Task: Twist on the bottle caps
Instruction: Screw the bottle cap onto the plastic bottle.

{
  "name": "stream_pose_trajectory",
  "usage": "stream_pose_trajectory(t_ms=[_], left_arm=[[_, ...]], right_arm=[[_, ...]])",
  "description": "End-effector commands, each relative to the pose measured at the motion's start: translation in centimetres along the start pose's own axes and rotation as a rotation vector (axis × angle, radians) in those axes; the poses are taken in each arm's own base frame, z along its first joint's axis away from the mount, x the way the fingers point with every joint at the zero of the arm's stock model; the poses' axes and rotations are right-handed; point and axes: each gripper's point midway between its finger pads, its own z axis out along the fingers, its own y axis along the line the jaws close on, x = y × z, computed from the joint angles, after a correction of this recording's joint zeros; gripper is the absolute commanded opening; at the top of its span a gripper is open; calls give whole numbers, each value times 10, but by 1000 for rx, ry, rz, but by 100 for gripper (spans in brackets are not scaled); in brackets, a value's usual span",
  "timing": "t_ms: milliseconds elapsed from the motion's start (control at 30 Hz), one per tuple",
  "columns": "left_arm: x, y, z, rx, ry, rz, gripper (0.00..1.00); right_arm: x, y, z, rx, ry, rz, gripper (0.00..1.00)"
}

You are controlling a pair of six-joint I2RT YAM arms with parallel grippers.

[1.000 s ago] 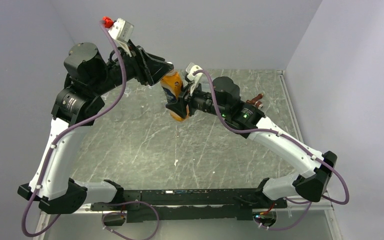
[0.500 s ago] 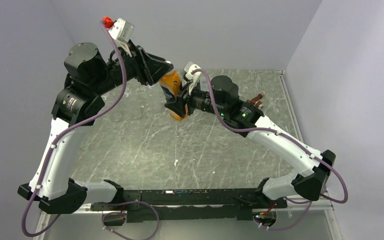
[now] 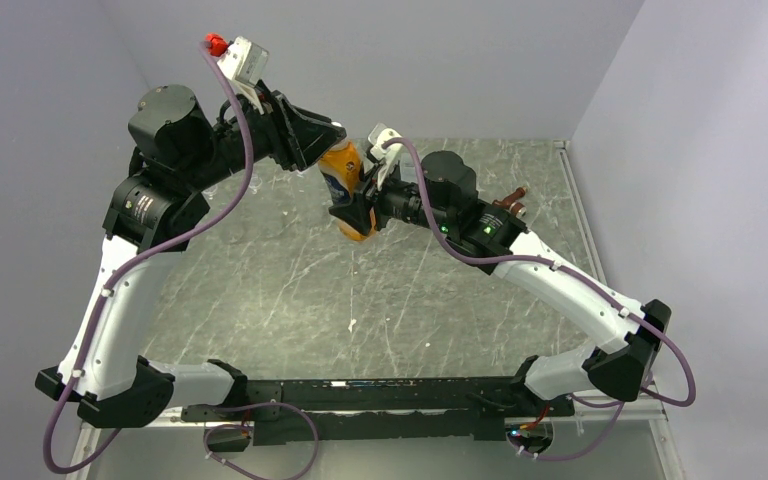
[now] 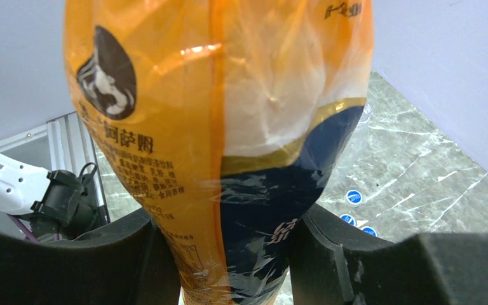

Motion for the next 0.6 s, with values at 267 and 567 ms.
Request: stream_pose_trajectory(t_ms=[267,567], left_arm=[[-1,5,1,-27,-8,26,49],[0,4,1,-18,-2,28,46]], right_arm=[[-30,2,-3,3,-71,-32,0],[-28,2,-1,-2,-64,-30,0]])
